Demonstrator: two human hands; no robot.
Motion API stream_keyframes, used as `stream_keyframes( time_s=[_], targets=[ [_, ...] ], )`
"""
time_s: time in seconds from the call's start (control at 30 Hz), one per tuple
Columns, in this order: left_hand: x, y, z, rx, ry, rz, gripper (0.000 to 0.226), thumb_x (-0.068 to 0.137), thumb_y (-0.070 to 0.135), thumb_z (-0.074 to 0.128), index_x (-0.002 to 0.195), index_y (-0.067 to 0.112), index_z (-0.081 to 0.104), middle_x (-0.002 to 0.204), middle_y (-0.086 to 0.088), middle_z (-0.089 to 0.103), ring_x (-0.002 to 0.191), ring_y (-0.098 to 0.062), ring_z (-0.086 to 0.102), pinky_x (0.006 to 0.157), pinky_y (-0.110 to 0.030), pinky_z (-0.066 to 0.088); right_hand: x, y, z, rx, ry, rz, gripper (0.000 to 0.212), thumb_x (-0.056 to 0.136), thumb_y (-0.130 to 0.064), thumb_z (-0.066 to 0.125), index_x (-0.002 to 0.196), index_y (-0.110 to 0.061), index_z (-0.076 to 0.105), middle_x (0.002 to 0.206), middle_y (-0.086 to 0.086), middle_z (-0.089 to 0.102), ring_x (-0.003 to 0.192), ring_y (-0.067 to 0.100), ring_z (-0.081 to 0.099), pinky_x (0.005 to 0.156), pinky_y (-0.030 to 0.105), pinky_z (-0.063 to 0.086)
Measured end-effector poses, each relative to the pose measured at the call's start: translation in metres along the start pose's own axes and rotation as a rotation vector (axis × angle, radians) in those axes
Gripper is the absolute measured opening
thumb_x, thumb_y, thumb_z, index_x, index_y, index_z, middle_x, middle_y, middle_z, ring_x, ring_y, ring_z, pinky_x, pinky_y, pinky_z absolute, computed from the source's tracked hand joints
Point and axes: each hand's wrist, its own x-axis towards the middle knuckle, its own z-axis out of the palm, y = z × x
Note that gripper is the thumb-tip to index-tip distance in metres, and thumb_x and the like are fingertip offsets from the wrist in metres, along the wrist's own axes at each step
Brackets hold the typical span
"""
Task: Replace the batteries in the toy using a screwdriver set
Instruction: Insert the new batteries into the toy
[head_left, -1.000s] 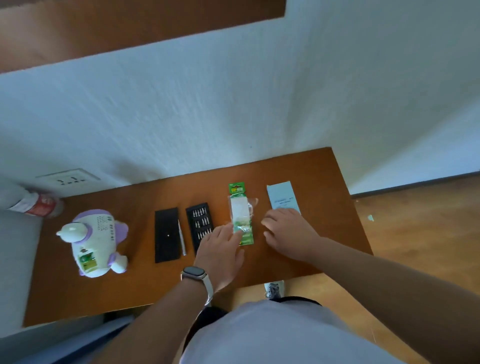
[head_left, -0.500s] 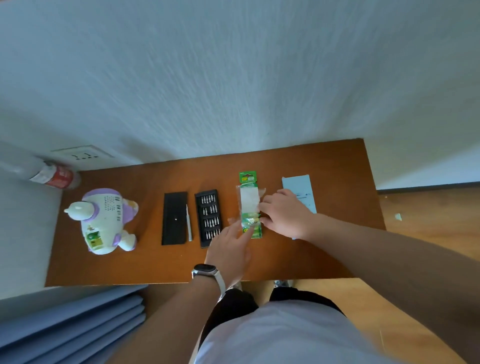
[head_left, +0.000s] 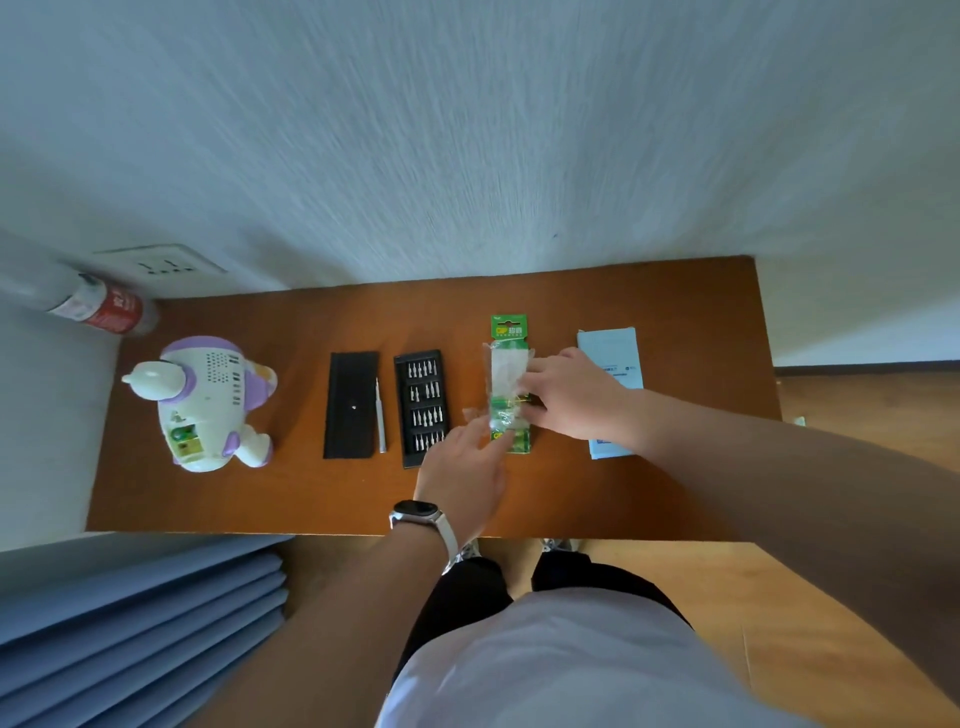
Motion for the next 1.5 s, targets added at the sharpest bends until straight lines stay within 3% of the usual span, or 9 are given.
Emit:
stream_keyframes(
  time_s=[0.13,0.33,0.6,0.77,0.93,1.17,1.27,1.37,1.5],
  targets=[
    [0.001,0.000,0.003,0.000,0.001,-0.028,0.035,0.085,0.011,0.071,0.120,0.016,0.072,0.122,-0.015,0.070,0.098,-0.029,0.070,0.072,-0.042,0.061,0.001,-0.002,0.004,0.010,0.003,0.016,0.042,0.096,-0.050,0.054,0.112,-0.015,0.067,0.105,-0.001,0.063,0.095,0.020,0.060,0.093,0.040,0.039],
    [-0.001,0.000,0.007,-0.021,0.018,-0.037,0.039,0.083,0.011,0.073,0.122,0.017,0.071,0.120,-0.015,0.071,0.092,-0.029,0.070,0.064,-0.038,0.060,0.004,-0.003,0.004,-0.007,0.044,0.016,0.031,0.095,-0.039,0.057,0.106,-0.011,0.063,0.103,0.003,0.060,0.091,0.022,0.058,0.085,0.038,0.038],
    [-0.001,0.002,0.009,-0.039,0.019,-0.076,0.035,0.090,0.016,0.067,0.126,0.017,0.070,0.128,-0.014,0.068,0.101,-0.028,0.069,0.070,-0.039,0.060,-0.002,0.002,0.006,-0.082,0.020,-0.005,0.034,0.101,-0.041,0.045,0.120,-0.019,0.064,0.116,-0.002,0.063,0.103,0.020,0.060,0.089,0.037,0.041],
    [-0.002,0.003,0.007,-0.047,0.025,-0.076,0.034,0.089,0.013,0.068,0.123,0.016,0.071,0.125,-0.014,0.069,0.099,-0.029,0.069,0.066,-0.038,0.060,-0.003,-0.004,0.009,-0.013,0.120,0.040,0.033,0.095,-0.041,0.059,0.112,-0.014,0.057,0.101,0.003,0.064,0.087,0.022,0.060,0.080,0.036,0.039],
    [-0.002,0.002,0.008,-0.056,0.033,-0.074,0.034,0.089,0.013,0.068,0.123,0.017,0.072,0.124,-0.014,0.069,0.098,-0.029,0.069,0.065,-0.038,0.060,-0.001,-0.009,0.011,0.009,0.140,0.002,0.036,0.095,-0.034,0.060,0.127,-0.019,0.053,0.097,0.003,0.062,0.083,0.022,0.058,0.077,0.037,0.039],
    [-0.003,0.000,0.010,-0.045,0.033,-0.081,0.037,0.093,0.017,0.061,0.130,0.020,0.067,0.131,-0.012,0.066,0.105,-0.028,0.067,0.071,-0.039,0.060,0.000,-0.007,0.008,0.030,0.034,-0.009,0.033,0.099,-0.032,0.052,0.125,-0.012,0.059,0.116,0.008,0.060,0.094,0.025,0.060,0.078,0.039,0.053],
    [-0.002,0.001,0.010,-0.044,0.029,-0.090,0.038,0.094,0.017,0.061,0.132,0.020,0.066,0.131,-0.012,0.066,0.108,-0.028,0.066,0.073,-0.039,0.060,-0.004,-0.006,0.007,0.055,0.051,-0.010,0.030,0.100,-0.029,0.053,0.121,-0.010,0.060,0.114,0.009,0.061,0.093,0.026,0.060,0.075,0.038,0.052],
    [-0.002,0.002,0.008,-0.065,0.022,-0.100,0.039,0.094,0.017,0.061,0.132,0.020,0.066,0.133,-0.011,0.064,0.113,-0.027,0.064,0.078,-0.038,0.059,-0.011,-0.006,0.004,0.118,0.093,0.020,0.026,0.099,-0.029,0.056,0.118,-0.012,0.063,0.106,0.007,0.061,0.089,0.025,0.059,0.066,0.032,0.041],
    [-0.002,0.003,0.003,-0.101,0.013,-0.127,0.038,0.095,0.021,0.061,0.133,0.019,0.065,0.137,-0.009,0.061,0.120,-0.025,0.059,0.087,-0.035,0.056,-0.028,-0.006,-0.010,0.278,0.145,0.132,0.026,0.097,-0.030,0.060,0.119,-0.018,0.065,0.097,0.002,0.061,0.082,0.019,0.059,0.067,0.028,0.042]
  ],
)
